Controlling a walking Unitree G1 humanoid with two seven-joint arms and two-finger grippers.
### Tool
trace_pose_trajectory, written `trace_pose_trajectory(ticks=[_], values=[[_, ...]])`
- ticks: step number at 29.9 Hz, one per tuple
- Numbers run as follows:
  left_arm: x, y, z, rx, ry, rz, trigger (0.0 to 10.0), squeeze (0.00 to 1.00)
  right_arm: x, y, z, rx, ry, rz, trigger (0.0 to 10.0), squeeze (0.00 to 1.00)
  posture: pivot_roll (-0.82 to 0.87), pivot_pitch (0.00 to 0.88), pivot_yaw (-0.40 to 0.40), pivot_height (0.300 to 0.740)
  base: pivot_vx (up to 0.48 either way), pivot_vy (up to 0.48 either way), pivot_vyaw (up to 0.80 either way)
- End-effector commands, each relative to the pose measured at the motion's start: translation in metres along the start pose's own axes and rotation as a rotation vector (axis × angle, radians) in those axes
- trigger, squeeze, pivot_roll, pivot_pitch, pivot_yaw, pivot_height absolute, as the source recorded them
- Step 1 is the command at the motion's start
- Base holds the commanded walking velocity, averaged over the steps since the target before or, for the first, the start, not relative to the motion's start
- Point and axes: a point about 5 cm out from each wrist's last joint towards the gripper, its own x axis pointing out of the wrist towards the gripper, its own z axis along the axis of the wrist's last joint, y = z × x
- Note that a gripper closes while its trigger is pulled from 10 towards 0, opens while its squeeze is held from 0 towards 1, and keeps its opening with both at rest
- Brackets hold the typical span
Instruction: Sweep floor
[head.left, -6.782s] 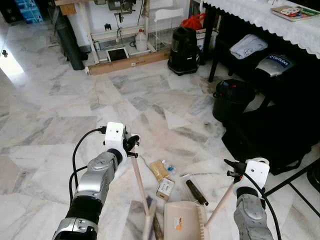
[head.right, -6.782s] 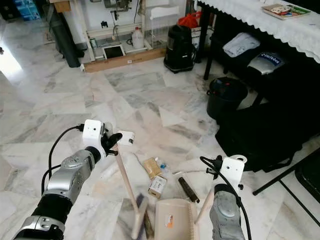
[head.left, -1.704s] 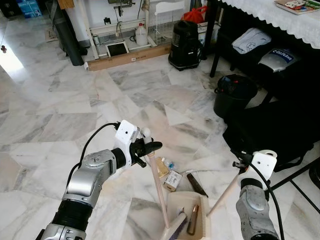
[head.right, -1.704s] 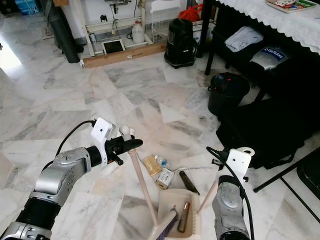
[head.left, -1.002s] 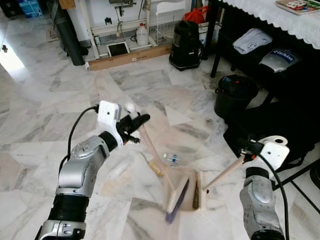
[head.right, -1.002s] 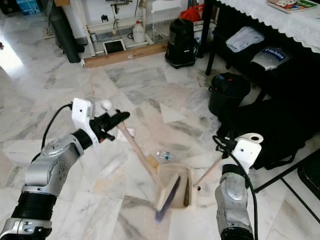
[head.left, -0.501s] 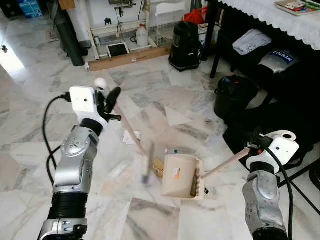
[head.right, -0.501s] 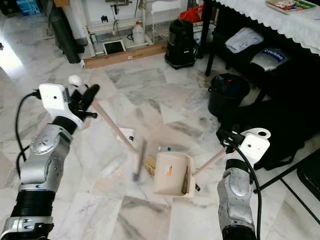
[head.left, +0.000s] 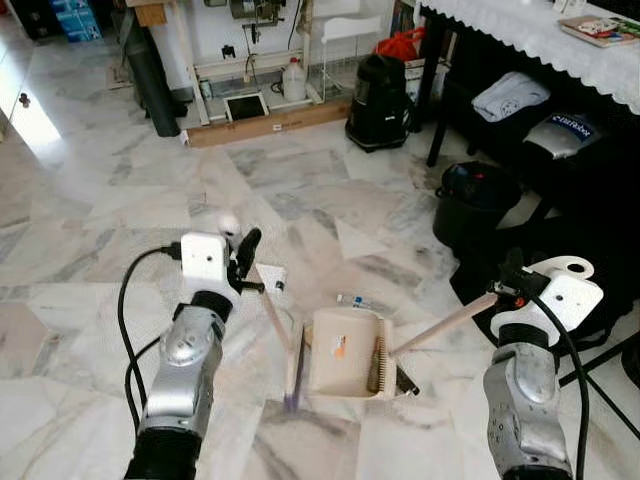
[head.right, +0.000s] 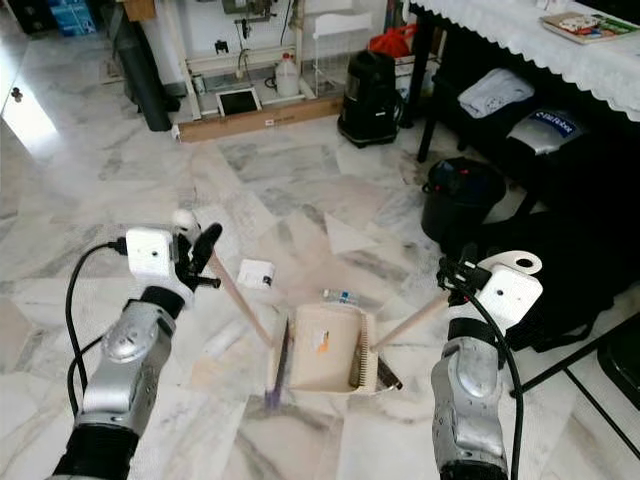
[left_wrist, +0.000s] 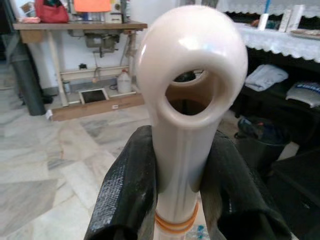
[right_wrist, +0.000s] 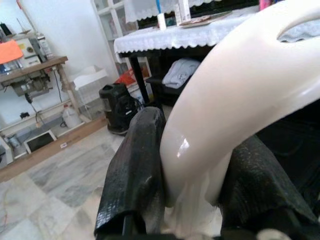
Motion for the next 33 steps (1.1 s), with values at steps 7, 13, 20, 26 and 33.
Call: trace_pose_trajectory(ticks=[7,13,20,26,33], values=[[0.006,0.001,0.012,0.053,-0.105,0.009,10.0,0.0,-0.002,-0.002,0.014,-0.004,-0.062,0.001,10.0,0.0,-0.07,0.0,0.021,0.74,0.0,0.0,0.0],[0.008,0.007,0.01,0.075,-0.101,0.016,10.0,0.0,-0.005,-0.002,0.011,0.005,-0.054,-0.016,10.0,0.0,-0.08,0.0,0.043,0.74,0.0,0.0,0.0],[0.008,0.007,0.004,0.085,-0.092,0.01,10.0,0.0,-0.009,-0.001,0.009,0.002,-0.058,-0.021,10.0,0.0,-0.11,0.0,0.072,0.74,0.0,0.0,0.28],[0.011,0.0,0.003,0.082,-0.091,-0.009,10.0,0.0,-0.015,-0.006,0.008,-0.004,-0.054,-0.041,10.0,0.0,-0.13,0.0,0.075,0.74,0.0,0.0,0.79],[0.011,0.0,0.005,0.094,-0.108,0.004,10.0,0.0,-0.015,-0.005,0.005,-0.01,-0.033,-0.028,10.0,0.0,-0.08,0.0,0.056,0.74,0.0,0.0,0.79]])
